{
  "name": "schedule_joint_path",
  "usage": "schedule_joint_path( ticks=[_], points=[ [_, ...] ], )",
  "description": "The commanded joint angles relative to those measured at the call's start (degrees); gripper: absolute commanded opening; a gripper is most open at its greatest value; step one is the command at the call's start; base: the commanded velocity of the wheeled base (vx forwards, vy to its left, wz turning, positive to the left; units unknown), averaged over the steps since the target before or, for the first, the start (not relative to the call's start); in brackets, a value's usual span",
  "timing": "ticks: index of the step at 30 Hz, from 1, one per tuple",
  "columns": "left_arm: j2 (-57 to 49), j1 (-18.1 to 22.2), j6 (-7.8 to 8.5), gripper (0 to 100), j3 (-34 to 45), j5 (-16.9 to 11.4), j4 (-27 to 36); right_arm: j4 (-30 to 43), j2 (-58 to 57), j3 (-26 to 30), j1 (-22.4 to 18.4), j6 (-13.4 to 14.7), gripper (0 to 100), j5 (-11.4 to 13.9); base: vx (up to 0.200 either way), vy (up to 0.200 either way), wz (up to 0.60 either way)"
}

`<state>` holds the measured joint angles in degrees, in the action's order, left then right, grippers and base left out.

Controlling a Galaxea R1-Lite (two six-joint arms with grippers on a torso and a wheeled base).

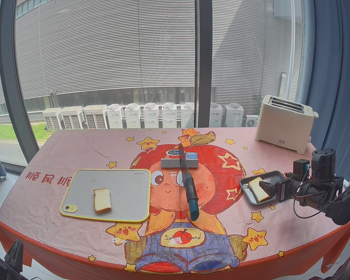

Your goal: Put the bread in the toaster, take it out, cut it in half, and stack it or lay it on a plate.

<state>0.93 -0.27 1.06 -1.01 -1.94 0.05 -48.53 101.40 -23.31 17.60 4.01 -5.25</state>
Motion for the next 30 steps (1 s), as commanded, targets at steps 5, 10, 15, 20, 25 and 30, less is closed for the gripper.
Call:
schedule_joint_path(
  ticks=[5,10,15,20,25,30],
  points=[
    [-0.9,0.0,-0.01,0,0.9,0.0,0.0,-0.1,-2.3,0.5,0.0,-0.1,100,2.4,0.000,0.000,0.00],
    [-0.9,0.0,-0.01,0,0.9,0.0,0.0,-0.1,-2.7,0.6,-0.1,-0.1,100,3.0,0.000,0.000,0.00],
    [-0.9,0.0,-0.01,0,0.9,0.0,0.0,-0.9,-3.5,1.2,-2.3,-2.6,100,6.5,0.000,0.000,0.00],
    [-0.9,0.0,-0.01,0,0.9,0.0,0.0,-3.1,-3.5,1.8,-3.1,-3.0,100,7.6,0.000,0.000,0.00],
    [-0.9,0.0,-0.01,0,0.9,0.0,0.0,-3.6,-3.5,2.2,-3.1,-3.3,100,7.5,0.000,0.000,0.00],
    [-0.9,0.0,-0.01,0,0.9,0.0,0.0,-5.1,-3.5,2.2,-3.3,-3.1,100,7.5,0.000,0.000,0.00]
  ],
)
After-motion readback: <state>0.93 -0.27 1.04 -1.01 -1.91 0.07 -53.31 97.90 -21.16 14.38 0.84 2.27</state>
